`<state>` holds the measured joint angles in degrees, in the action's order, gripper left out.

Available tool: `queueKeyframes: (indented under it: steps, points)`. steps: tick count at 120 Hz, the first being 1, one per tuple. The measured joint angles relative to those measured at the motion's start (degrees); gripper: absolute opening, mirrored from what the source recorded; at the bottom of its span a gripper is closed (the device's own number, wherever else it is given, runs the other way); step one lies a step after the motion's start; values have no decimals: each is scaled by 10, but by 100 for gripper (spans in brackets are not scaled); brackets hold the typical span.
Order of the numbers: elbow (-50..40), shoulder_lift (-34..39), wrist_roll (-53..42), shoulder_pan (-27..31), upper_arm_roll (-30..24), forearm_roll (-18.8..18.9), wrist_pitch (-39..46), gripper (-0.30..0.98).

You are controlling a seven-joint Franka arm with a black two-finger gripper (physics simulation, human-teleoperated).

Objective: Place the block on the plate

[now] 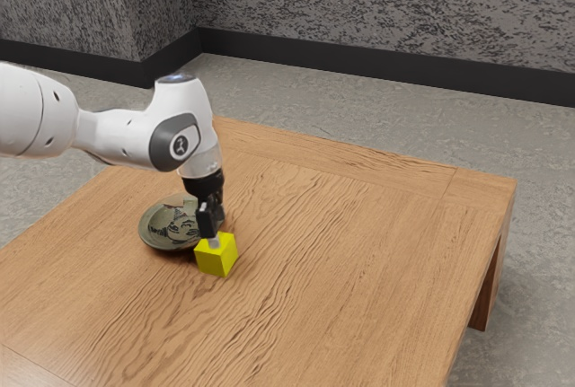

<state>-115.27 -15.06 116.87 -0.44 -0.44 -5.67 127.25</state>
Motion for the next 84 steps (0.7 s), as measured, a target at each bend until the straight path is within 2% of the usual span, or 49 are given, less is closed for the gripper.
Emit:
queueKeyframes:
  steps: [84]
  points:
    - [-1,-54,-76,0,-3,-4,50,69]
